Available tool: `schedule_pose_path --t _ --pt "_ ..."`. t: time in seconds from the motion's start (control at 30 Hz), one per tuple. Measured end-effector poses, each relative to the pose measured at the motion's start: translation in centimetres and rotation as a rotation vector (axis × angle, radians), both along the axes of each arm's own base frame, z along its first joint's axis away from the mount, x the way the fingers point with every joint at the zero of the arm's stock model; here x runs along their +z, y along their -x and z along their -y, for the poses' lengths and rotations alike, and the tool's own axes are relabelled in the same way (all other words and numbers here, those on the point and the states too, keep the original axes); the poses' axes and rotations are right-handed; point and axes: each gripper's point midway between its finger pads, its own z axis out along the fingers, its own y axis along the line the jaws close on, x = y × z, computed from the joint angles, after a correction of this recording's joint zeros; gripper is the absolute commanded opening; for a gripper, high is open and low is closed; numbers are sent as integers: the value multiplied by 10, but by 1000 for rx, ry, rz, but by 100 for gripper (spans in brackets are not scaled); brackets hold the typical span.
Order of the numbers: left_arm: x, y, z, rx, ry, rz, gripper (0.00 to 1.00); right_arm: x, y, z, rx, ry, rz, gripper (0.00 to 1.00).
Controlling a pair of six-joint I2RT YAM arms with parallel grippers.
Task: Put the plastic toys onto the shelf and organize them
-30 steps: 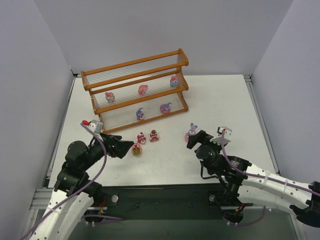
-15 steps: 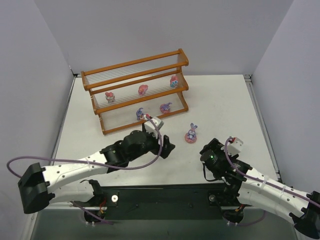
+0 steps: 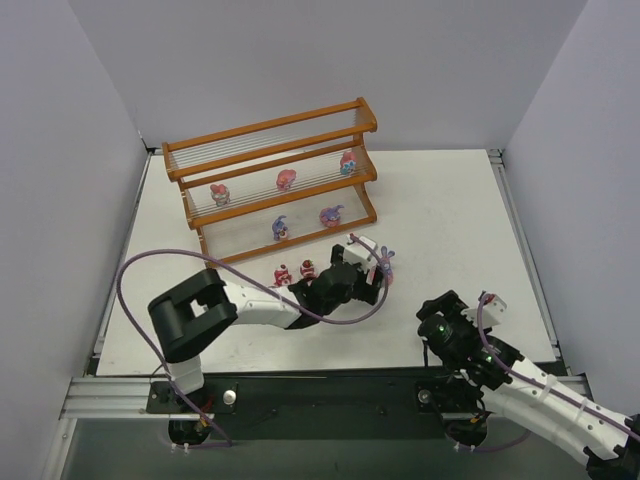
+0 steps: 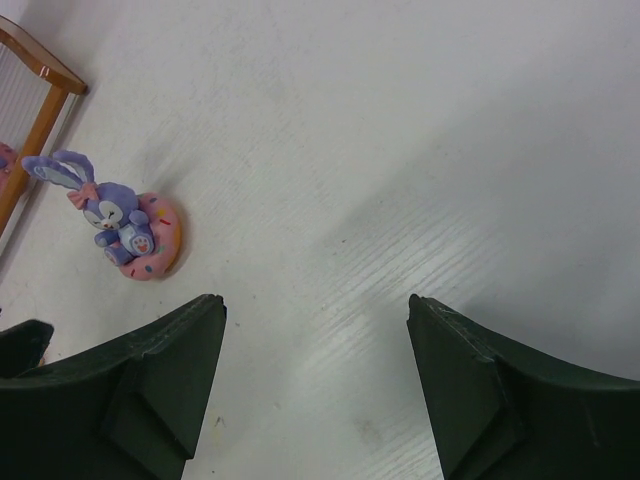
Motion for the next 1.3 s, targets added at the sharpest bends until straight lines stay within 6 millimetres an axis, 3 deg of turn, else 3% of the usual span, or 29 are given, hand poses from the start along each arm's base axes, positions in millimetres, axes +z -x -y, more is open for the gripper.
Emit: schedule_pose_path --t 0.37,0.7,0.87,1.03,1.13,1.3 --pt "-37 -1 40 2 12 56 91 -7 6 8 -7 10 -12 75" --pt "-76 -7 41 59 -29 67 93 -8 7 9 -5 20 -17 75" --pt "-77 -16 46 91 -18 91 92 -8 7 9 -4 21 -17 75" --pt "-77 -23 52 116 -9 108 79 -8 7 10 -4 23 -18 75" --pt "-78 -29 55 137 -8 121 65 -8 7 10 -4 25 -19 74" --pt "-78 -31 54 159 -2 122 31 -8 8 11 -4 25 -20 74"
